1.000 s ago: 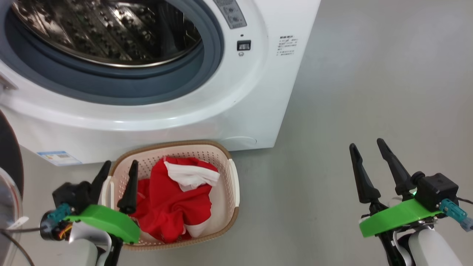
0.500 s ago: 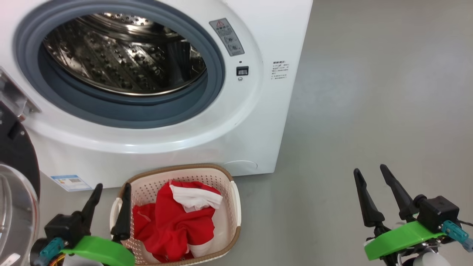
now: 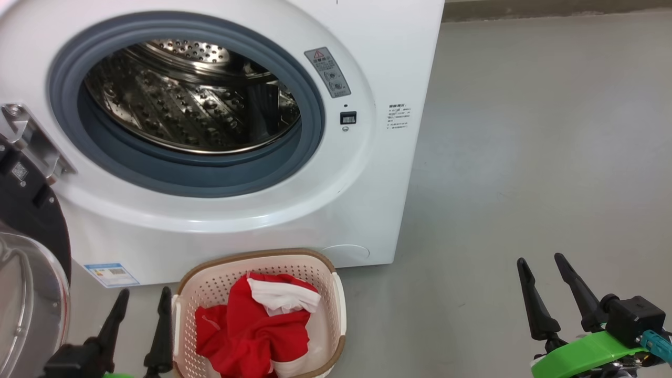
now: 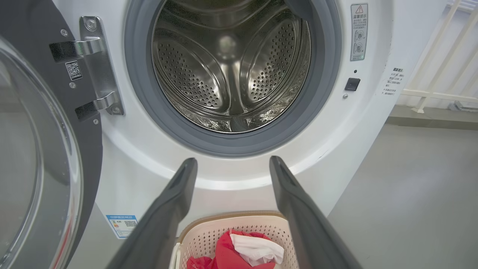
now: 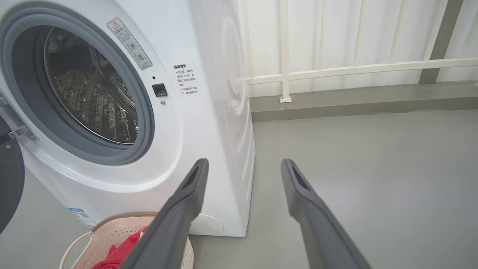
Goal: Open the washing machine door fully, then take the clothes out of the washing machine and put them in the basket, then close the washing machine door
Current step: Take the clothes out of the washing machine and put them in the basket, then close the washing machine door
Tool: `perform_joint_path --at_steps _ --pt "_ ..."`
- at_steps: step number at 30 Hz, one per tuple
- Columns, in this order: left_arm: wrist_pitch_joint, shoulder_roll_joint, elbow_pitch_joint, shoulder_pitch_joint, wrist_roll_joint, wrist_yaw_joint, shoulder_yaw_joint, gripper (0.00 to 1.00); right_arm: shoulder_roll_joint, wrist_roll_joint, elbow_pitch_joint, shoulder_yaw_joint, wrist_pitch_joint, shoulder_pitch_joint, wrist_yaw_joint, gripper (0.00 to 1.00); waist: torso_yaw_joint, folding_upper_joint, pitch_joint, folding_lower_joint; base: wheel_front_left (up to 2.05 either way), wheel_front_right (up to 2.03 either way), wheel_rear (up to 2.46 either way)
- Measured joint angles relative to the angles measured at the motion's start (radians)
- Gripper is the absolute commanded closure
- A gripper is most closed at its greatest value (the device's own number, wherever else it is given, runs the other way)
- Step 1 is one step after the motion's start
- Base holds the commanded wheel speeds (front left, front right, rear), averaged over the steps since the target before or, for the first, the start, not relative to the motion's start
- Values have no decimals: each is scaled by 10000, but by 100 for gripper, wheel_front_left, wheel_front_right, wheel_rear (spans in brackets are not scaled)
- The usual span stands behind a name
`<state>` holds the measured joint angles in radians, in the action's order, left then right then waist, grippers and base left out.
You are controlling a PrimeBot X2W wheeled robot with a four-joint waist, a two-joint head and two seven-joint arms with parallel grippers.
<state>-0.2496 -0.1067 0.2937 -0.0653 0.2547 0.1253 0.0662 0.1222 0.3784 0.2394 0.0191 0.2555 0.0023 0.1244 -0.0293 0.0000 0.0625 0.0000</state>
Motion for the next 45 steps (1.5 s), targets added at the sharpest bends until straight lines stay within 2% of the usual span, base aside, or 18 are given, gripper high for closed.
perform_joint_path --at_steps 11,34,45 --pt "0 113 -773 1069 -165 0 600 0 0 0 -153 -111 0 236 0 0 -37 0 -156 0 0 0 0" --pt "0 253 -888 1076 -374 0 617 0 -21 0 -178 -176 0 370 0 0 -36 1 -75 0 -1 1 0" --pt "0 265 -840 1072 -443 0 579 0 -19 0 -180 -180 0 368 0 0 -2 0 -131 0 -101 101 0"
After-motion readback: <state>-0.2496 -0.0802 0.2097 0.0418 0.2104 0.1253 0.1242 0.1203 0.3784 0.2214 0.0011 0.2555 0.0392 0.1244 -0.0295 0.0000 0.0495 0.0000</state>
